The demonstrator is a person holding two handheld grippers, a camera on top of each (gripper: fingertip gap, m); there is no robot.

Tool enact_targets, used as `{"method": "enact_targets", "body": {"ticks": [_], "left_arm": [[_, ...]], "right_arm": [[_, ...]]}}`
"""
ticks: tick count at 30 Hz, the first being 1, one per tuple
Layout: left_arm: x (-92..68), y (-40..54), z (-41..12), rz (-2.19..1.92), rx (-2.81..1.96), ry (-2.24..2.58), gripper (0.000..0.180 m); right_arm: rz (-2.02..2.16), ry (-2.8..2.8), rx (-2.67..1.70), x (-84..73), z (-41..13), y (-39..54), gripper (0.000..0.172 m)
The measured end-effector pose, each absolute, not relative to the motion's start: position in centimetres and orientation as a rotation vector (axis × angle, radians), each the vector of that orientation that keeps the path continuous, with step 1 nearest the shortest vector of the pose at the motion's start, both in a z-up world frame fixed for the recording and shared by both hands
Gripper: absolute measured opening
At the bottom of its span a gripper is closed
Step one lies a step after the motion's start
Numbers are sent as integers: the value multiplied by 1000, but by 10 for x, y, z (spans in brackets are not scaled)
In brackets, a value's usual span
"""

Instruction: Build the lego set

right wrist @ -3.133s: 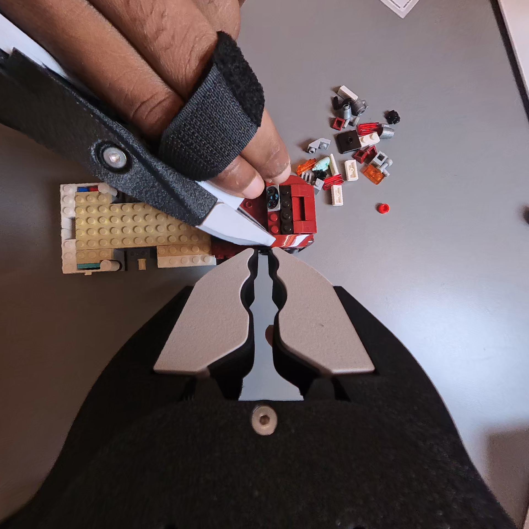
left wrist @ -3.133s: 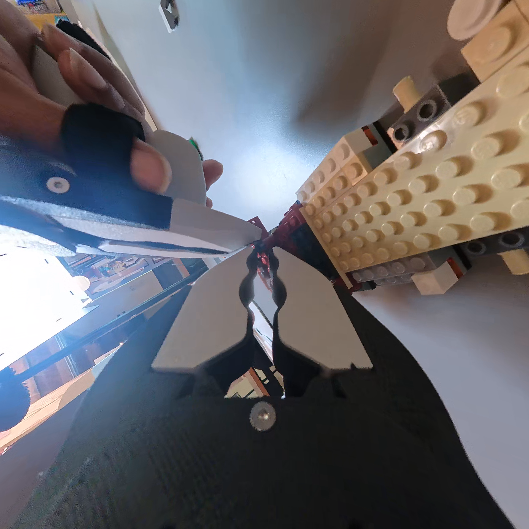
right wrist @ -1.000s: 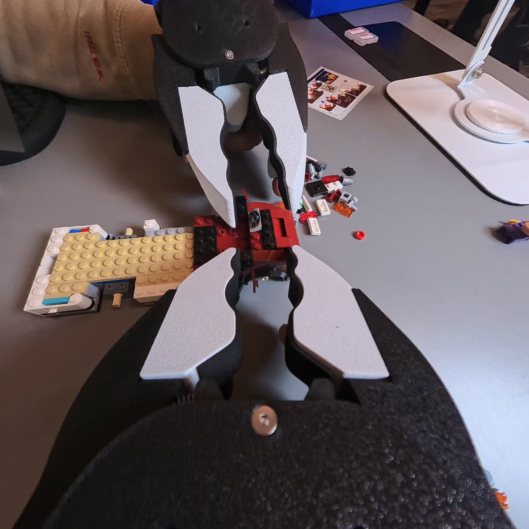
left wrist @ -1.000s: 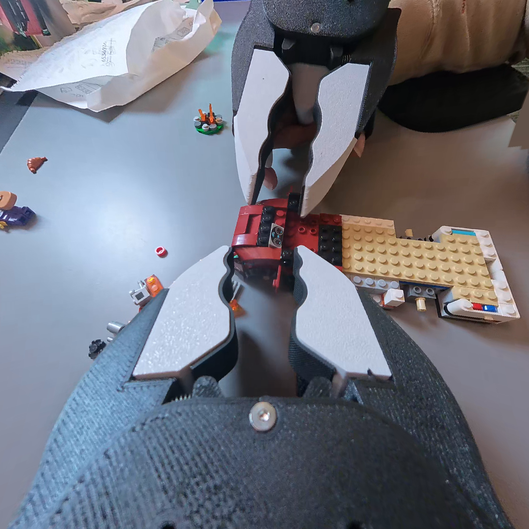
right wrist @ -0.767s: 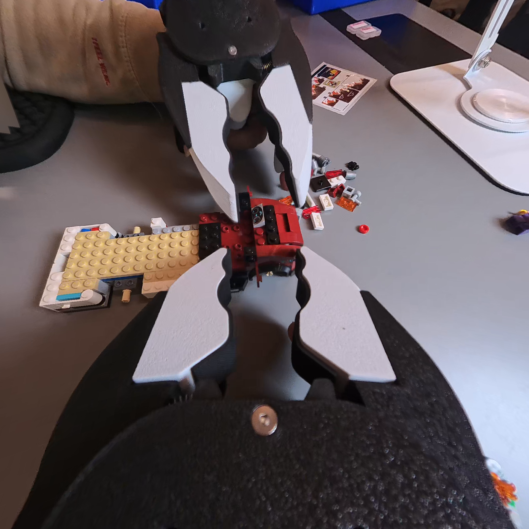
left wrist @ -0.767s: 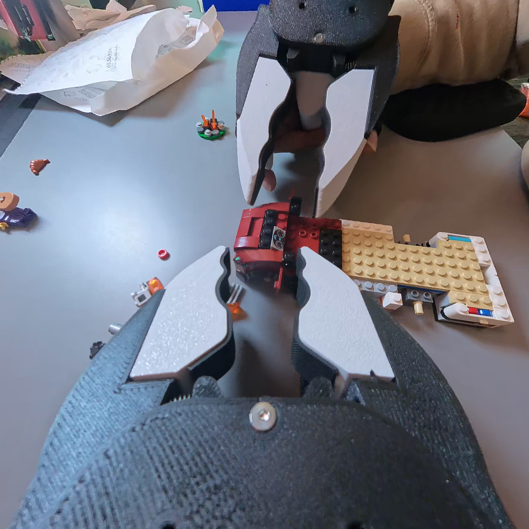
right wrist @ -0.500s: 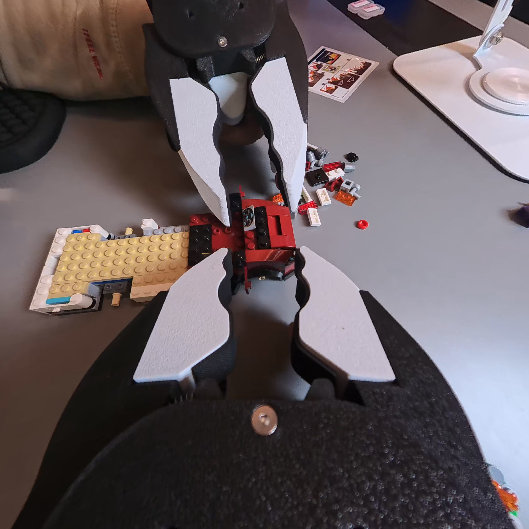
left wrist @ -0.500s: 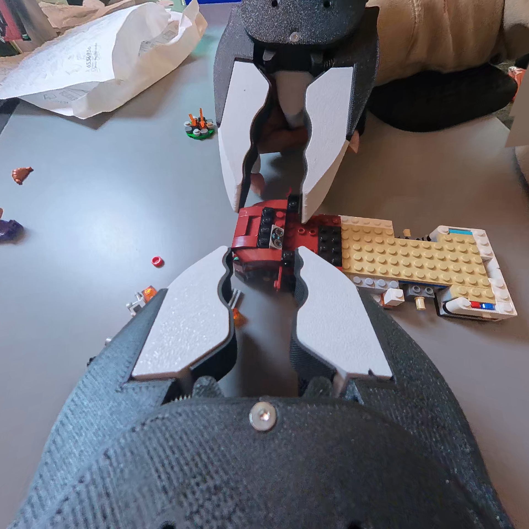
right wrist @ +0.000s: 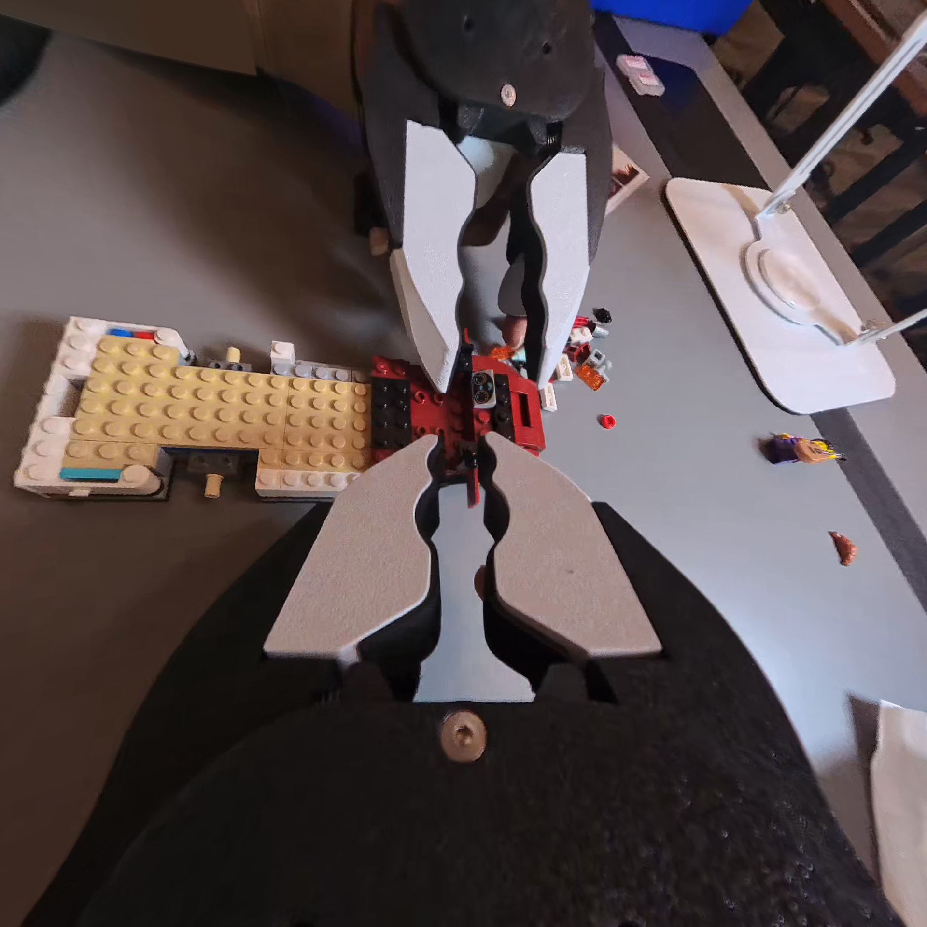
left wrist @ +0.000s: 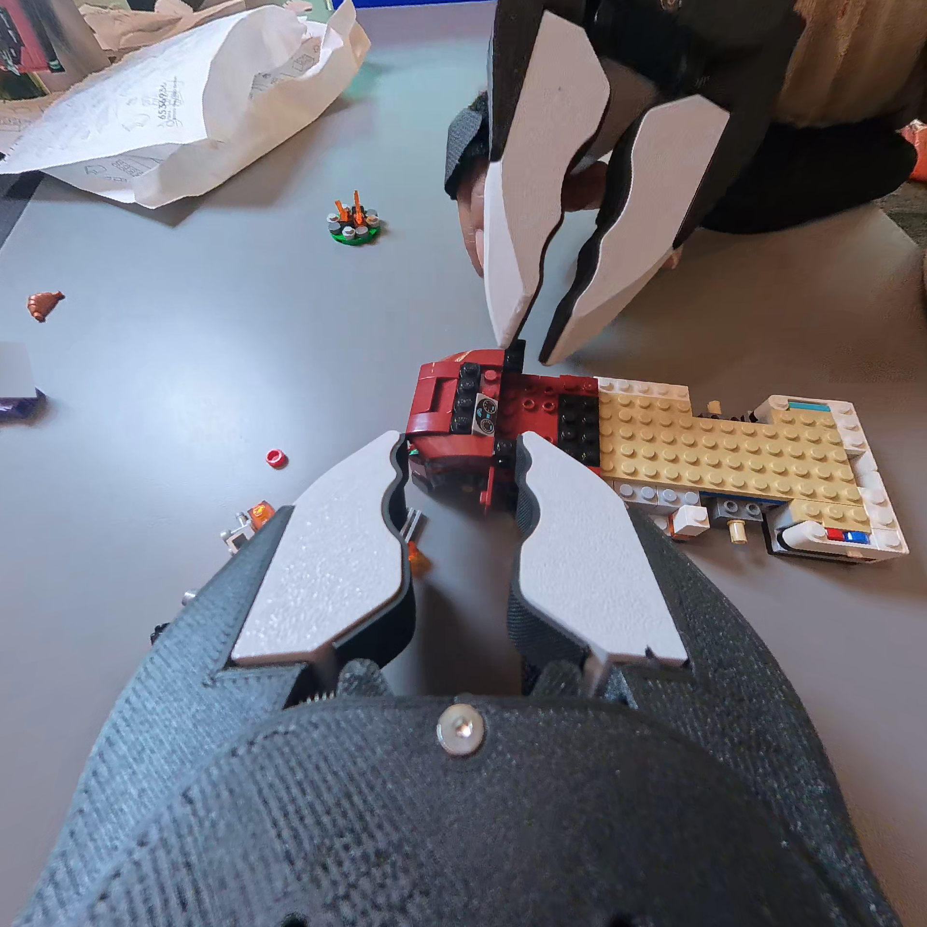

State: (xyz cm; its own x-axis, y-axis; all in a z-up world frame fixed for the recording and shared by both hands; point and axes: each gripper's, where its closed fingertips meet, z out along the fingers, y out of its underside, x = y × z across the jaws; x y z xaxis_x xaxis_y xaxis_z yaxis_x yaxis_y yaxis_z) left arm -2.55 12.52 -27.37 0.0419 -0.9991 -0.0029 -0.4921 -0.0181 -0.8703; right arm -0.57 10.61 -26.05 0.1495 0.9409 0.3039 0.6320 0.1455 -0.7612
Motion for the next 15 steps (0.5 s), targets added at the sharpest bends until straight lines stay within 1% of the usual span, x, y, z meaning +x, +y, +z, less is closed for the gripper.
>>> {"method": "enact_targets", "body": {"ticks": [3,8,15], "left_arm": [[-26,125,-274,-891,-1603,1537,41],[-26,125,-274,-886,-1603,1535,41],[-25,125,-274,-883,-1600,1536,41]], "right_arm": [[356,-1585,-1546,-6,-262,109,6],[188,-1649,-1507,-6,-264,109,6],[137,-1671,-1594,-5,-266,110,7]]}}
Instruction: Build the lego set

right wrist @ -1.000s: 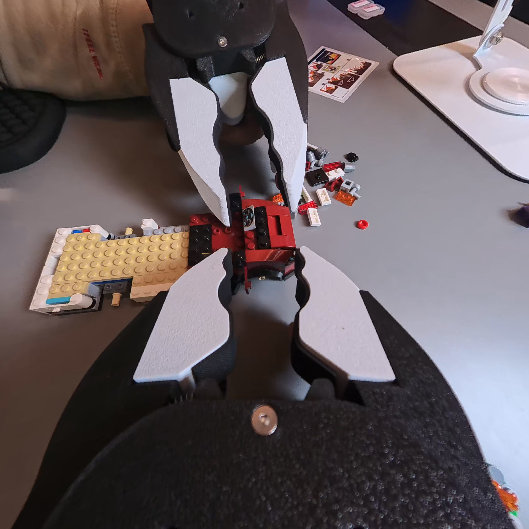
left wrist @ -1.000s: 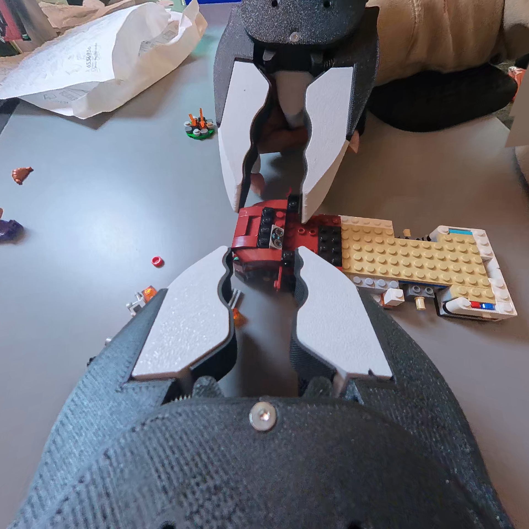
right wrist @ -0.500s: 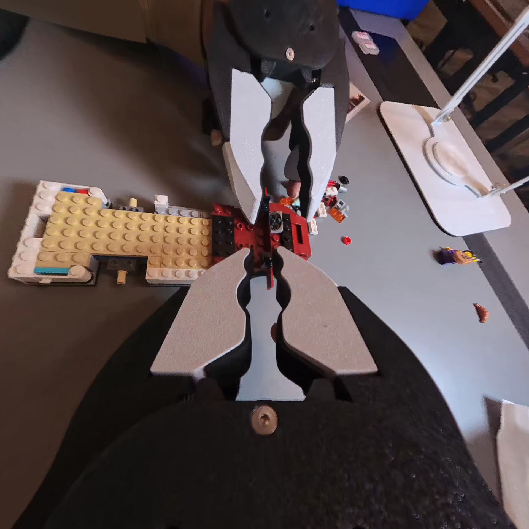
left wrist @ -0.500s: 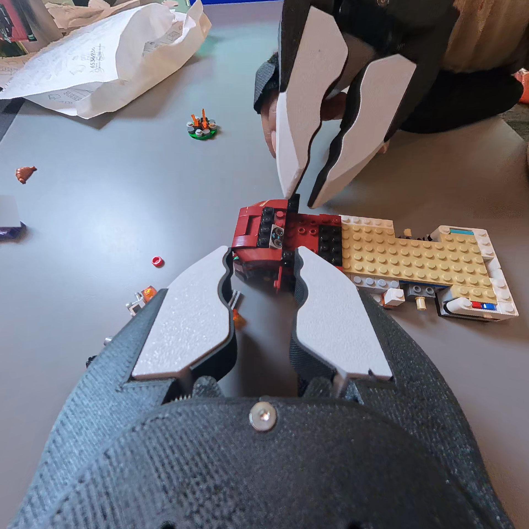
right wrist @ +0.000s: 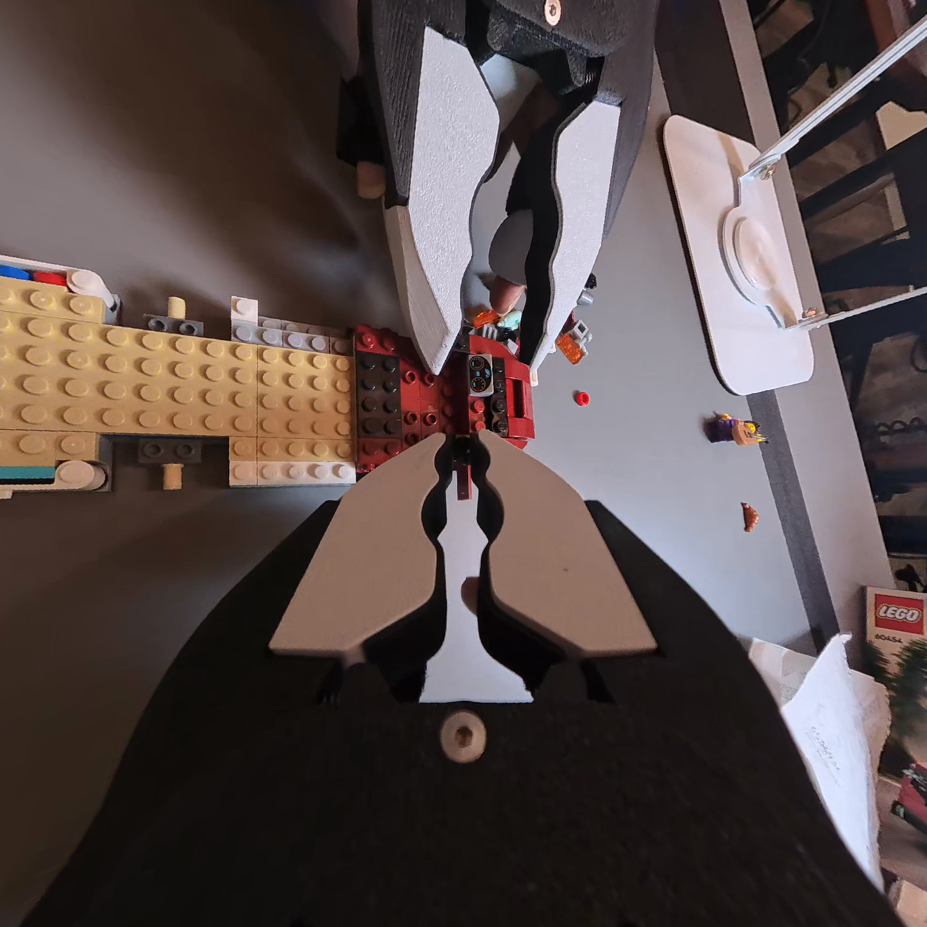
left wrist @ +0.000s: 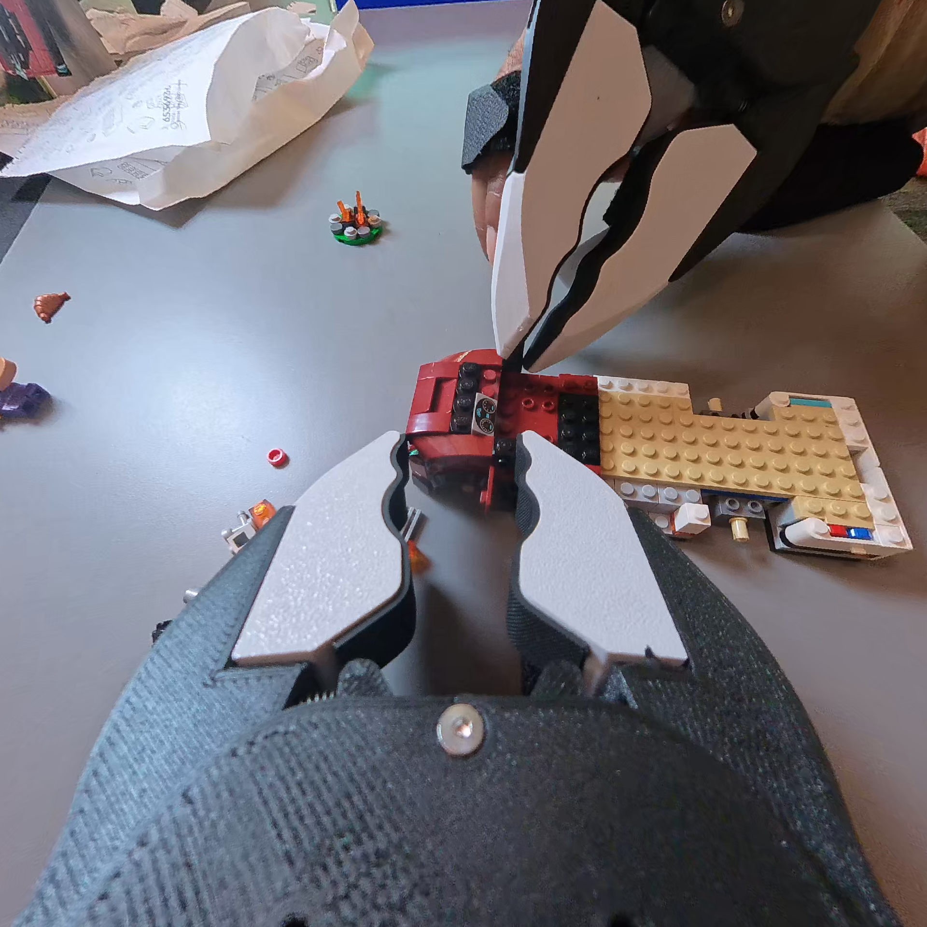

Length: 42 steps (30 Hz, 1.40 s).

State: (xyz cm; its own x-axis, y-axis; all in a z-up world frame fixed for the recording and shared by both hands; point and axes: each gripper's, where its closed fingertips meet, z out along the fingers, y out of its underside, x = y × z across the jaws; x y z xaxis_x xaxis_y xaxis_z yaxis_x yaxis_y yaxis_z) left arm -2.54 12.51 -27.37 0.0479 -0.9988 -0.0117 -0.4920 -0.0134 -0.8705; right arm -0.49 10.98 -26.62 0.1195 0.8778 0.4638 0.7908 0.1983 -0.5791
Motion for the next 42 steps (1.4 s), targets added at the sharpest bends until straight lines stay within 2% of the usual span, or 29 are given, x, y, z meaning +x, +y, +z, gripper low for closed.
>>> {"method": "enact_targets", "body": {"ticks": [26,27,28,29,33,42], "left_arm": [[-26,125,-274,-881,-1604,1531,41],[-26,125,-274,-878,-1602,1531,41],[-26,124,-274,-878,-1598,1533,41],[-26,124,-274,-876,-1594,1535,41],[-29,123,-273,-883,-1588,1547,46],[-26,121,-273,-920,-1566,1579,42]], "right_arm": [[241,-1614,-1623,-6,-266,109,7],[296,-1594,-1622,-6,-264,107,11],[349,-1555,-1637,-5,-259,107,24],[396,-1510,-1646,-2,-251,107,30],[535,-1330,-1657,18,-230,112,45],[803,-1239,-1729,25,-258,113,54]]}}
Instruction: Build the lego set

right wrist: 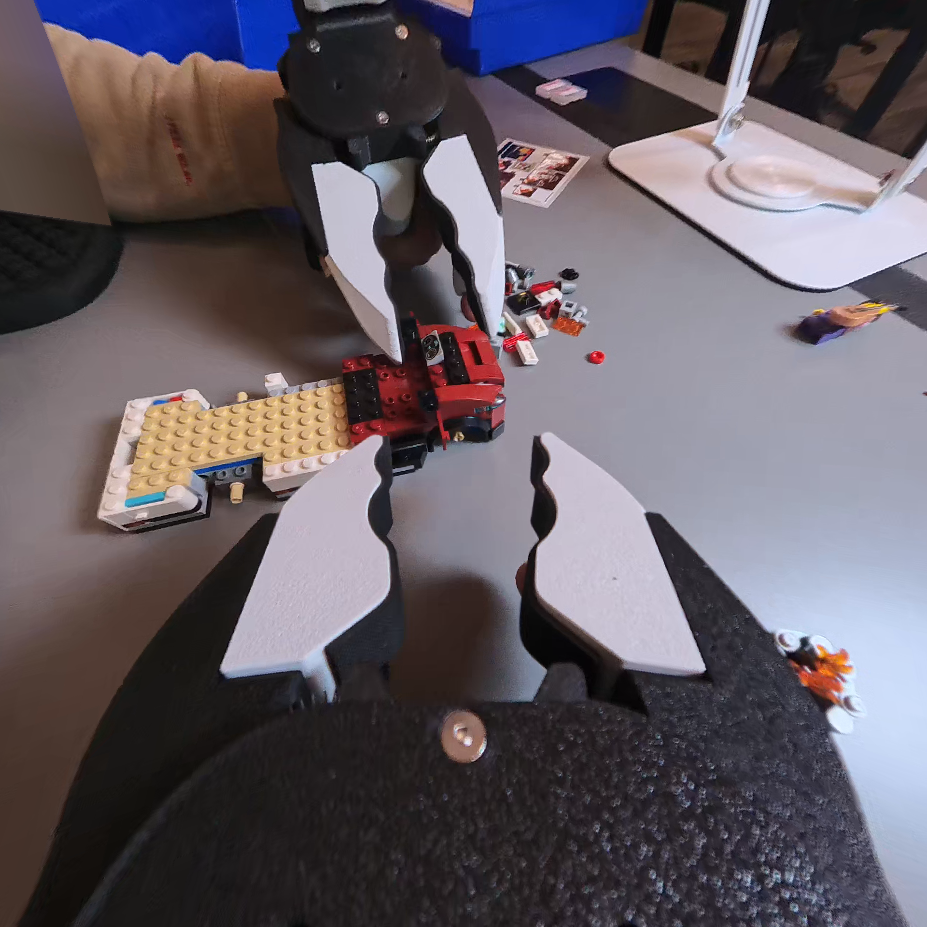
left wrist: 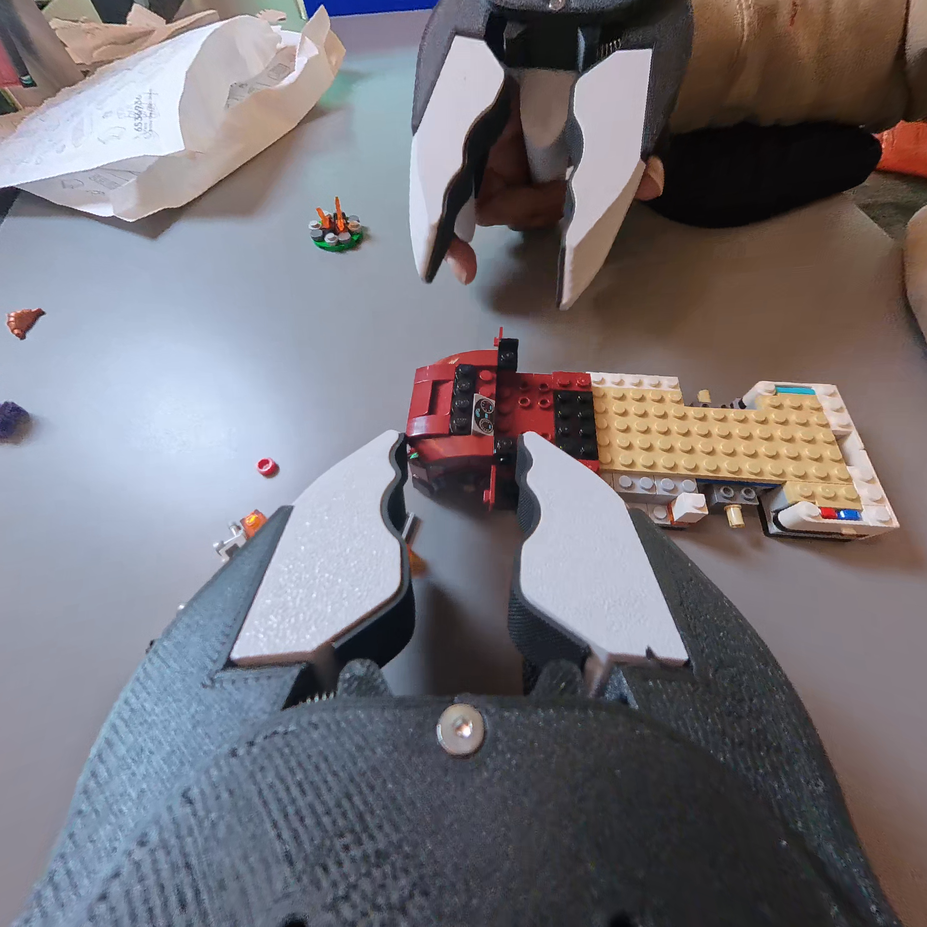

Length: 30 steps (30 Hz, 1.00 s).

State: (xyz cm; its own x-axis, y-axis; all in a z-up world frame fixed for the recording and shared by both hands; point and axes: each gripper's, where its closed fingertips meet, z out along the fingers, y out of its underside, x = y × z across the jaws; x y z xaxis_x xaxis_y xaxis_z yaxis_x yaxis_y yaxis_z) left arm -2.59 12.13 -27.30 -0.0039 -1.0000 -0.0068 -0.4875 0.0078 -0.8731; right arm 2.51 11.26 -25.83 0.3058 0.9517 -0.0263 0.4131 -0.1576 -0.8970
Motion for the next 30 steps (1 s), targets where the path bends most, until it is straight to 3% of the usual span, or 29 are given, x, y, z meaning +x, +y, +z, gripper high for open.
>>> {"method": "enact_targets", "body": {"ticks": [10,16,30], "left_arm": [[-10,104,-273,-1009,-1439,1734,41],[-9,102,-273,-1009,-1434,1739,41],[-8,101,-273,-1019,-1436,1742,41]], "right_arm": [[745,-1369,-1746,11,-272,101,56],[779,-1383,-1775,10,-275,97,45],[780,-1386,-1775,11,-275,96,43]]}}
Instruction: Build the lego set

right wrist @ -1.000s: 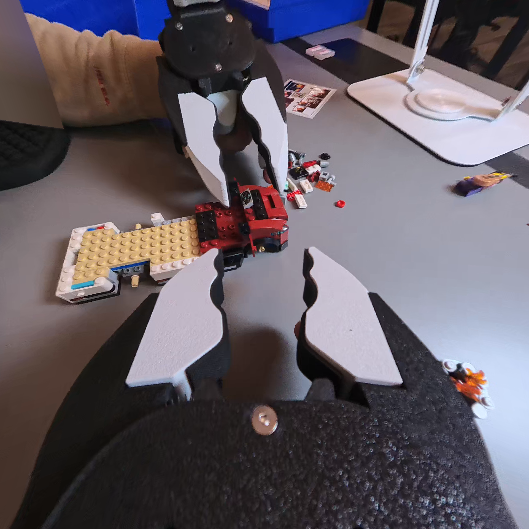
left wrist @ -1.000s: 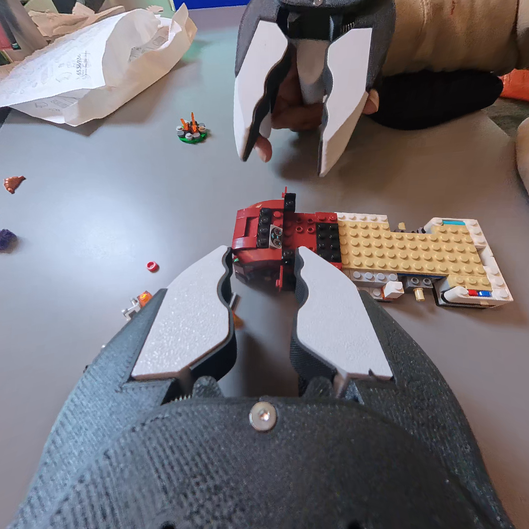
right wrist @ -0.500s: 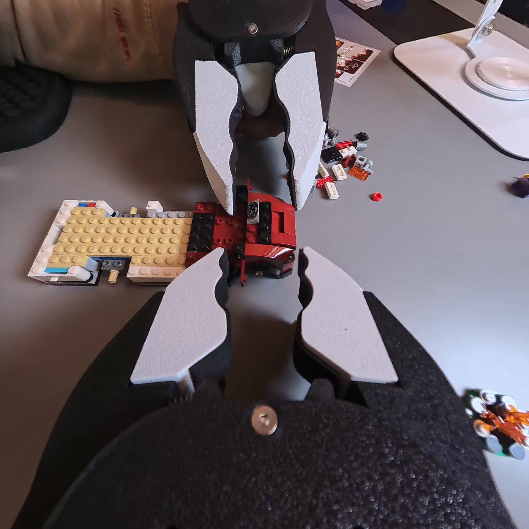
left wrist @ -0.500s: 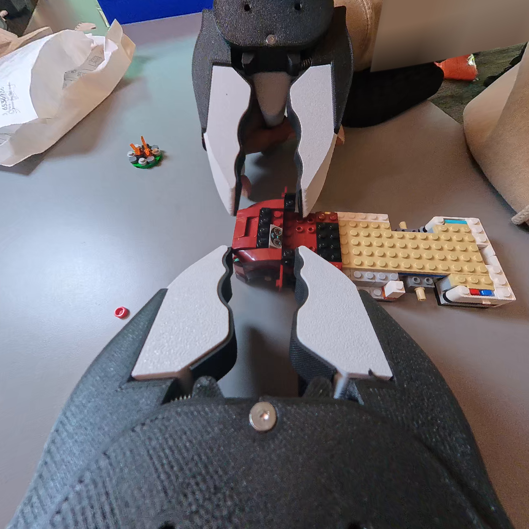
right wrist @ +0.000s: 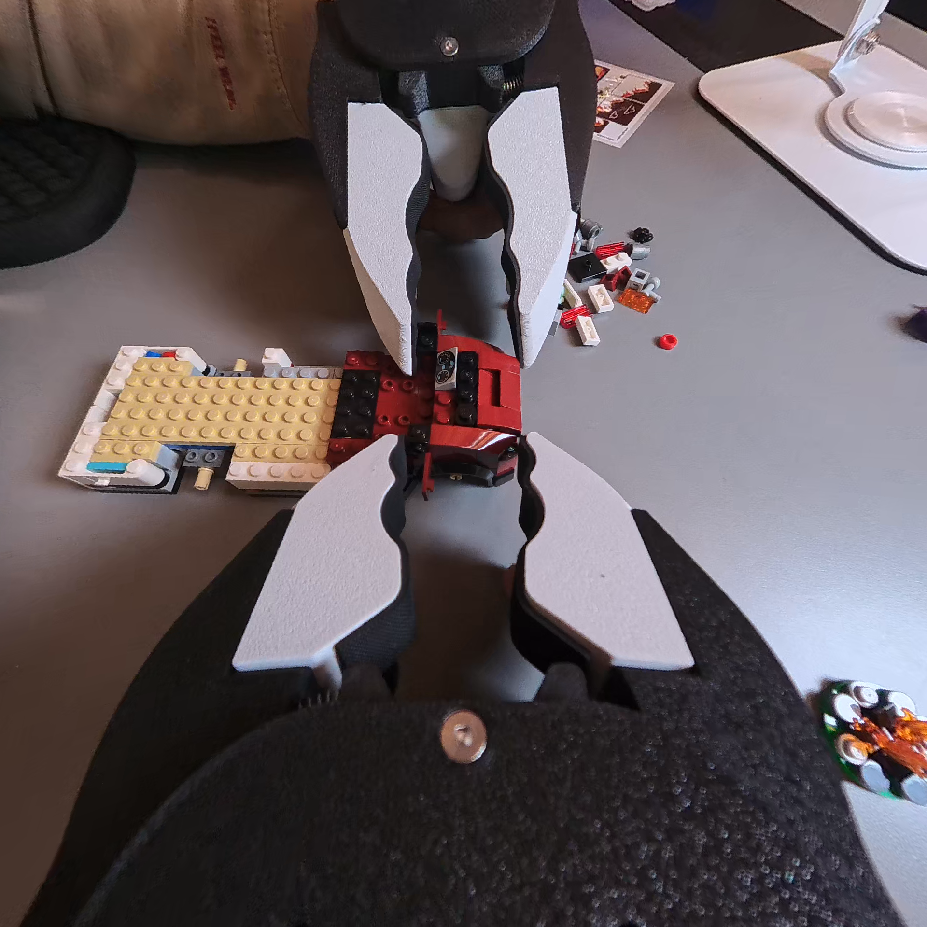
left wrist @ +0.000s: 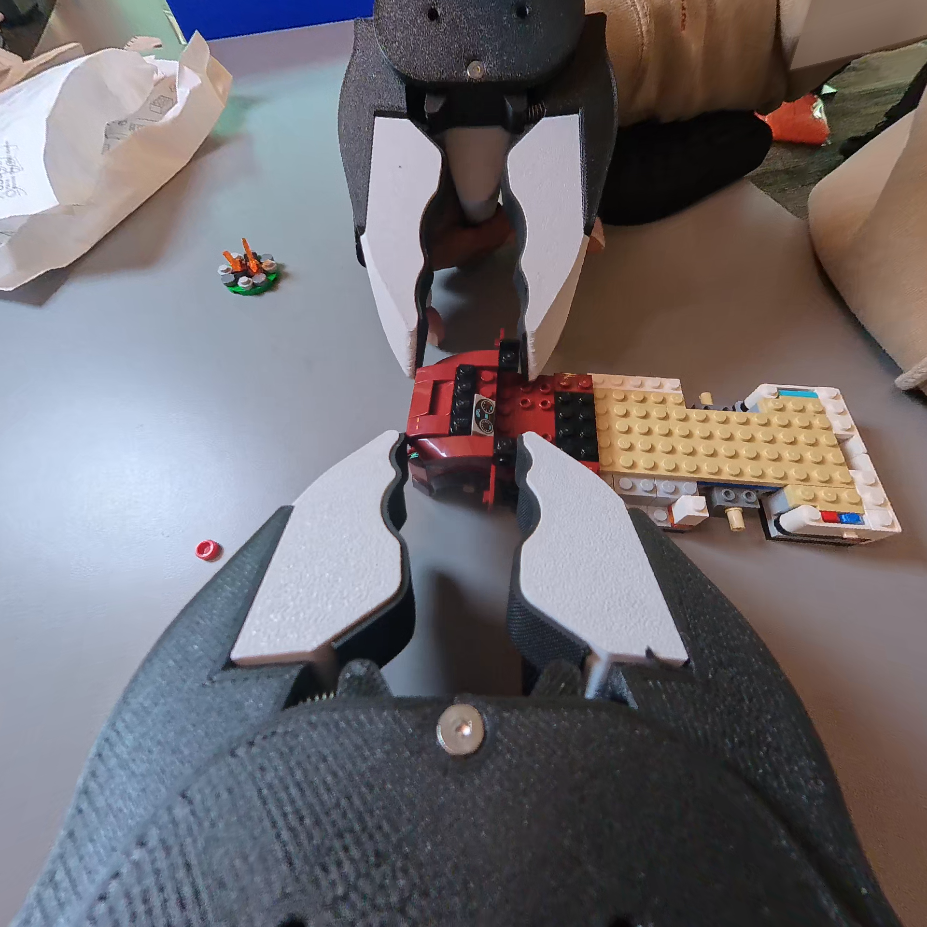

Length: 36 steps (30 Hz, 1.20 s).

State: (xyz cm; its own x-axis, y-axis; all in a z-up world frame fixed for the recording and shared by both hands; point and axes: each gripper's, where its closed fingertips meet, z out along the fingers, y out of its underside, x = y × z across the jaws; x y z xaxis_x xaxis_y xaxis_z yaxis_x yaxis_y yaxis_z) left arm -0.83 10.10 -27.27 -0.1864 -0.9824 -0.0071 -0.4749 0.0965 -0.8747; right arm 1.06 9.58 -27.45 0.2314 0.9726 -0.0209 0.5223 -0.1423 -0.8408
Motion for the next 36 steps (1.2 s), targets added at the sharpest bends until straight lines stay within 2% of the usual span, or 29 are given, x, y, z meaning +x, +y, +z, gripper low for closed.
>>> {"method": "enact_targets", "body": {"ticks": [6,12,18,21,28,32,36], "left_arm": [[-14,107,-259,-977,-1451,1669,56],[-50,107,-223,-871,-1510,1382,53],[-95,65,-214,-699,-1598,1139,39],[-96,31,-221,-687,-1655,1132,40],[-75,-18,-267,-690,-1748,1445,61],[-64,-28,-288,-669,-1758,1588,59],[-52,-37,-296,-579,-1692,1670,50]], "right_arm": [[754,-1407,-1741,16,-266,91,63],[694,-1241,-1650,42,-216,86,61],[558,-1128,-1688,55,-222,43,56],[538,-1132,-1786,42,-241,11,55],[531,-1139,-1975,-10,-281,-33,65],[407,-1206,-1970,-19,-286,-34,58],[351,-1323,-1946,-14,-291,-32,48]]}}
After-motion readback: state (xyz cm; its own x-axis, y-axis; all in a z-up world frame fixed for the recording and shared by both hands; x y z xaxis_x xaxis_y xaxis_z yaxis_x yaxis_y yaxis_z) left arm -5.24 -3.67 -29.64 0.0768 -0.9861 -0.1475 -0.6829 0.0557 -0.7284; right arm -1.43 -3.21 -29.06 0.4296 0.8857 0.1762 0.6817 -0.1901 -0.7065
